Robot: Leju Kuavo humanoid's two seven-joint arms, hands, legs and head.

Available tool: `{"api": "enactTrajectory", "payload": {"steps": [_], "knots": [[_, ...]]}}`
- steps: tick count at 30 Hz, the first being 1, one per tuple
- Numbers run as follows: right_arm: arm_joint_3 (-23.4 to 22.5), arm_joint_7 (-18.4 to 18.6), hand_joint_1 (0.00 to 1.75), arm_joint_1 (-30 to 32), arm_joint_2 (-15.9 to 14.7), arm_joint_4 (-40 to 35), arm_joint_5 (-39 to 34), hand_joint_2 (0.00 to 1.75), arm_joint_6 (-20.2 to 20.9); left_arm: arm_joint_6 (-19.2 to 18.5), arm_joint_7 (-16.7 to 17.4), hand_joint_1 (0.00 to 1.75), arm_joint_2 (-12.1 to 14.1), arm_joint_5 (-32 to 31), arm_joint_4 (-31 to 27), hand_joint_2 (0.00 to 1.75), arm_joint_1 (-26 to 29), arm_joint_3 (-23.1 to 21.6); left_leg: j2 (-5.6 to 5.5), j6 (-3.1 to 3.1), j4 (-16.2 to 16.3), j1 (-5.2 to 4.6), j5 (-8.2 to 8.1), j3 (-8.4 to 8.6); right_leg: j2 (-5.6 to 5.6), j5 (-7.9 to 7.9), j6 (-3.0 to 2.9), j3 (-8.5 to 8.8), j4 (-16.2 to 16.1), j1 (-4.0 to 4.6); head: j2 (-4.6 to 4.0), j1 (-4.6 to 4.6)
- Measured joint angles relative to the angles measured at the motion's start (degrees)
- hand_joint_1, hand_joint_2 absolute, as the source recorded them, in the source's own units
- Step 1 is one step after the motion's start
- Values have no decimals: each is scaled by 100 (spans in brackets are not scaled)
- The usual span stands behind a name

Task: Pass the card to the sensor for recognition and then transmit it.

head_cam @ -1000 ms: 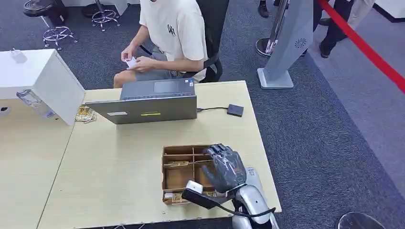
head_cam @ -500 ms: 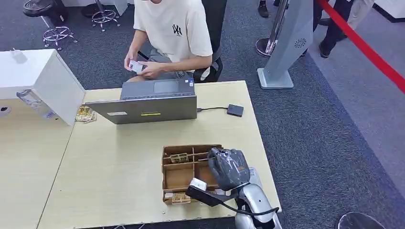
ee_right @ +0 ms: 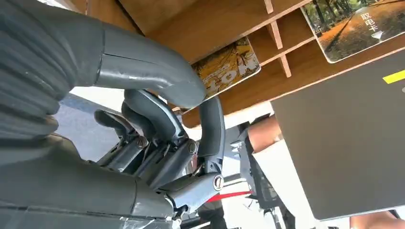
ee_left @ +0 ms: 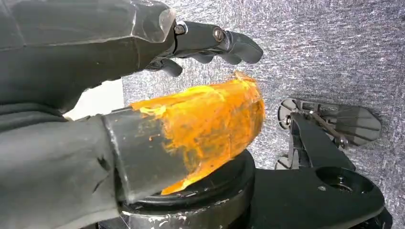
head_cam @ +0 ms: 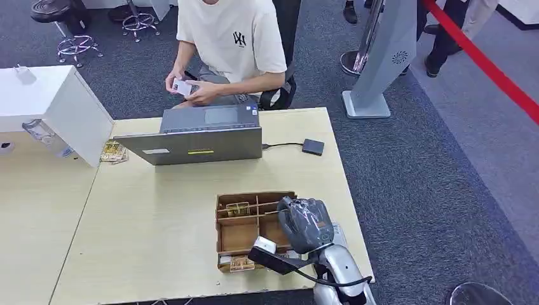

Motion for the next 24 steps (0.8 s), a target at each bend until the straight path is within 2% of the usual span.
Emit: {"api": "enactTrajectory", "payload": {"steps": [3,4,5,6,7,9,10,12,13,18,19,20,21,22,24], "knots": [[-9,-15,136,0,0,2,-22,175,11,0,0,0,0,0,0,0,0,0,0,0,0,0,0,0,0,0,0,0,0,0,0,0],[-13,-15,99,-1,0,2,-31,175,17,0,0,0,0,0,0,0,0,0,0,0,0,0,0,0,0,0,0,0,0,0,0,0],[-17,-15,80,-1,0,2,-35,175,22,0,0,0,0,0,0,0,0,0,0,0,0,0,0,0,0,0,0,0,0,0,0,0],[-20,-15,80,-1,0,4,-35,175,26,0,0,0,0,0,0,0,0,0,0,0,0,0,0,0,0,0,0,0,0,0,0,0],[-22,-15,108,-1,0,7,-35,175,33,0,0,0,0,0,0,0,0,0,0,0,0,0,0,0,0,0,0,0,0,0,0,0],[-39,-15,105,-1,0,28,-35,175,59,0,0,0,0,0,0,0,0,0,0,0,0,0,0,0,0,0,0,0,0,0,0,0],[-42,-15,91,0,0,35,-35,175,63,2,0,0,2,0,0,0,0,0,0,0,0,0,0,0,0,0,0,0,0,0,0,0],[-55,-15,84,-1,0,59,-35,175,76,2,0,0,2,0,0,0,0,0,0,0,0,0,0,0,0,0,0,0,0,0,0,0],[-59,-15,91,-1,0,66,-35,175,87,2,-2,0,2,0,0,0,0,0,0,0,0,0,0,-1,0,0,0,0,0,0,0,0],[-63,-15,87,-3,0,96,-35,175,98,4,-2,0,2,0,0,0,0,0,0,0,0,0,0,-1,0,0,0,0,0,0,0,0],[-63,-15,91,-3,0,105,-35,175,98,4,-4,0,2,0,0,0,0,0,0,0,0,0,0,-1,0,0,0,0,0,0,0,0],[-63,-15,113,-3,0,107,-35,175,101,4,-7,0,2,0,0,0,0,0,0,0,0,0,0,-1,0,0,0,0,0,0,0,0],[-63,-15,113,-4,0,107,-35,175,101,2,-9,0,4,0,0,0,0,0,0,0,0,0,0,-1,0,0,0,0,0,0,0,-2],[-63,-15,127,-5,0,107,-35,175,101,4,-9,0,4,0,0,0,0,0,0,0,0,0,0,-1,0,0,0,0,0,0,0,0],[-66,-15,134,-4,0,109,-35,175,103,2,-9,0,7,0,0,0,0,0,0,0,0,0,0,-1,0,0,0,0,0,0,0,0]]}}
